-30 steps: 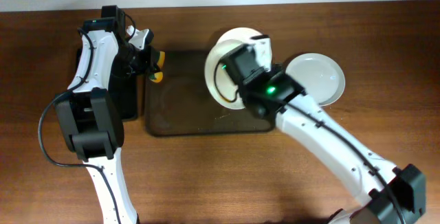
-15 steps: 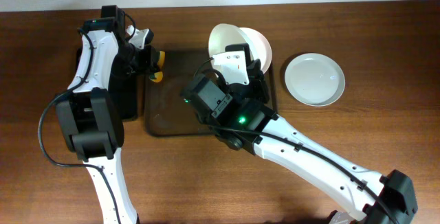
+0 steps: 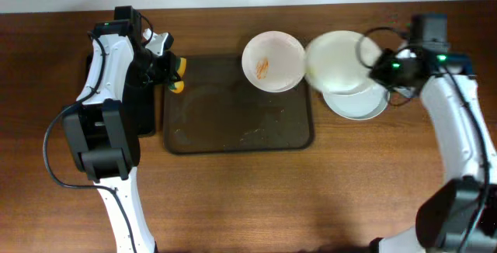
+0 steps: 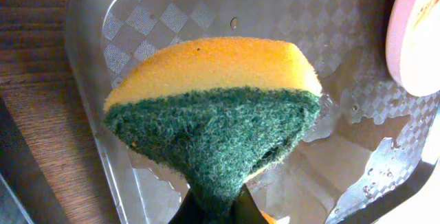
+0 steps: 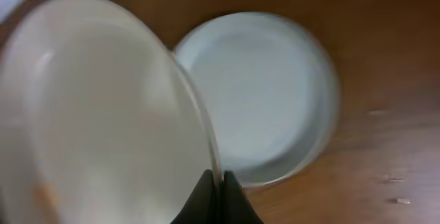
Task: Clean dirty plates on tray and stack at the side
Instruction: 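Lift the plate with the right gripper and stack it on the side plate, then grasp the last plate with the right gripper and pull it to tray center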
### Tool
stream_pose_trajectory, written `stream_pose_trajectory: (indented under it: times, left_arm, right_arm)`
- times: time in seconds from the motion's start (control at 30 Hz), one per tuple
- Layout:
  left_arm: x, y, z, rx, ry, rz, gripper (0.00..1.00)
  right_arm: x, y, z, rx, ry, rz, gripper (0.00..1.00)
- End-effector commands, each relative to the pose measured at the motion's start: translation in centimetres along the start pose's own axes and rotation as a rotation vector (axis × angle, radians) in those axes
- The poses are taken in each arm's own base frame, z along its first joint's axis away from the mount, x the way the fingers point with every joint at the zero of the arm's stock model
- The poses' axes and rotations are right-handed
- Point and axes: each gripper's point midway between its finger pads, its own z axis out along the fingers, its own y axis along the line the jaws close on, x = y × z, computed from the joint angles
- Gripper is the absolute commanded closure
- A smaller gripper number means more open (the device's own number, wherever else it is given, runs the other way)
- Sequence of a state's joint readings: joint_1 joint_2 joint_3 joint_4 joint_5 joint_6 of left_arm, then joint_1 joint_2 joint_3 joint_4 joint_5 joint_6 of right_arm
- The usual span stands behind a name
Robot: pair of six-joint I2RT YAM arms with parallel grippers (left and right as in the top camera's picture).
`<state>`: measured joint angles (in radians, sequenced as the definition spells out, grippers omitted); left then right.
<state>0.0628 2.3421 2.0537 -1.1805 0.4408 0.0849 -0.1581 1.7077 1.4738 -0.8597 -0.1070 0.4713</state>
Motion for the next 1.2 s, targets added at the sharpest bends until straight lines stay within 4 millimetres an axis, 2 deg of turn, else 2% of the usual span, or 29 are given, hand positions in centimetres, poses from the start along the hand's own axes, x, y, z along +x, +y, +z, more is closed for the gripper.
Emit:
stream_pose_trajectory:
  times: [0.0,0.03,0.13,0.17,0.2,0.23,0.27,0.3,0.33,0.37,0.4,0.47,0.5,0.53,0.57,0.6,0.63,0.7,0.8,0.87,0.97,1.07,1.1,1.13,1.17]
  left_arm:
    - [-0.4,-0.4,-0.2,0.006,-0.012,0.0,0.99]
    - [-0.4,-0.4,-0.2,0.007,-0.012,0.0,1.0]
    - [-0.4,-0.4,-0.2,0.006,-0.012,0.0,1.0]
    - [-0.4,-0.4,-0.2,0.006,-0.012,0.0,0.99]
    - [-0.4,-0.4,-0.2,0.007,-0.012,0.0,1.0]
    - [-0.4,-0.4,-0.2,0.007,-0.012,0.0,0.99]
    - [-0.4,-0.4,-0.2,0.007,-0.012,0.0,0.99]
    - [-0.4,-0.4,-0.2,0.007,-0.012,0.0,1.0]
    - [-0.4,-0.4,-0.2,0.007,-0.012,0.0,0.99]
    - [-0.4,-0.4,-0.2,0.007,-0.012,0.0,0.99]
    - [-0.4,-0.4,-0.2,0.007,-0.014,0.001,1.0]
    - [-0.5,-0.4,-0.2,0.007,-0.016,0.001,0.99]
    - [-0.5,-0.4,-0.2,0.007,-0.016,0.001,0.99]
    - [-0.5,-0.4,-0.2,0.007,-0.015,0.001,1.0]
    - [-0.5,-0.4,-0.2,0.007,-0.016,0.002,0.99]
    - [-0.5,-0.4,-0.2,0.007,-0.016,0.002,0.99]
    - [-0.5,-0.4,-0.2,0.007,-0.015,0.001,0.99]
    - [-0.5,-0.4,-0.2,0.007,-0.015,0.001,0.99]
    - [-0.5,-0.4,-0.2,0.006,-0.016,0.002,0.99]
    - [-0.5,-0.4,-0.2,0.006,-0.016,0.002,1.0]
    - [-0.6,-0.4,-0.2,0.006,-0.021,0.004,0.99]
    - [-0.8,-0.4,-0.2,0.005,-0.029,0.008,1.0]
    - [-0.8,-0.4,-0.2,0.005,-0.029,0.008,1.0]
    - [-0.8,-0.4,-0.2,0.005,-0.029,0.008,0.99]
    - [-0.8,-0.4,-0.2,0.005,-0.029,0.008,1.0]
  right_arm:
    - [-0.1,-5.2,4.9,0.111,0.085,0.1,0.96]
    - [0.7,-7.3,7.9,0.156,0.149,0.132,0.96]
    - [1.5,-8.7,11.9,0.185,0.186,0.142,0.96]
    - [1.3,-8.7,12.3,0.182,0.179,0.141,0.94]
    - [1.0,-8.6,12.4,0.176,0.166,0.14,0.67]
    - [0.7,-7.8,12.2,0.141,0.173,0.139,0.55]
    - [0.4,-6.8,11.8,0.095,0.182,0.12,0.53]
    - [-0.8,-4.9,10.5,0.04,0.179,0.108,0.52]
    - [-2.2,-2.6,8.8,0.005,0.158,0.076,0.53]
    - [-3.3,1.0,7.0,-0.036,0.126,0.001,0.53]
    - [-3.3,4.1,6.2,-0.074,0.108,-0.054,0.53]
    - [-0.7,9.9,6.6,-0.134,0.108,-0.163,0.53]
    - [1.6,12.1,7.6,-0.096,0.117,-0.186,0.53]
    - [4.2,13.9,8.9,-0.051,0.126,-0.214,0.53]
    - [6.5,14.9,10.3,-0.011,0.146,-0.208,0.58]
    - [8.1,15.4,11.3,0.005,0.17,-0.194,0.64]
    - [10.3,15.8,12.8,0.031,0.212,-0.171,0.79]
    - [11.6,15.7,13.6,0.048,0.239,-0.165,0.82]
    - [14.3,14.8,16.2,0.1,0.309,-0.162,0.82]
    - [14.9,14.5,16.6,0.114,0.326,-0.166,0.82]
    - [16.7,14.7,16.1,0.106,0.392,-0.182,0.9]
    - [20.8,15.5,14.7,0.11,0.49,-0.283,0.96]
    - [21.5,15.7,14.2,0.11,0.501,-0.301,0.96]
    - [22.2,16.6,13.1,0.089,0.512,-0.345,0.91]
    - [22.7,17.2,12.5,0.059,0.536,-0.383,0.81]
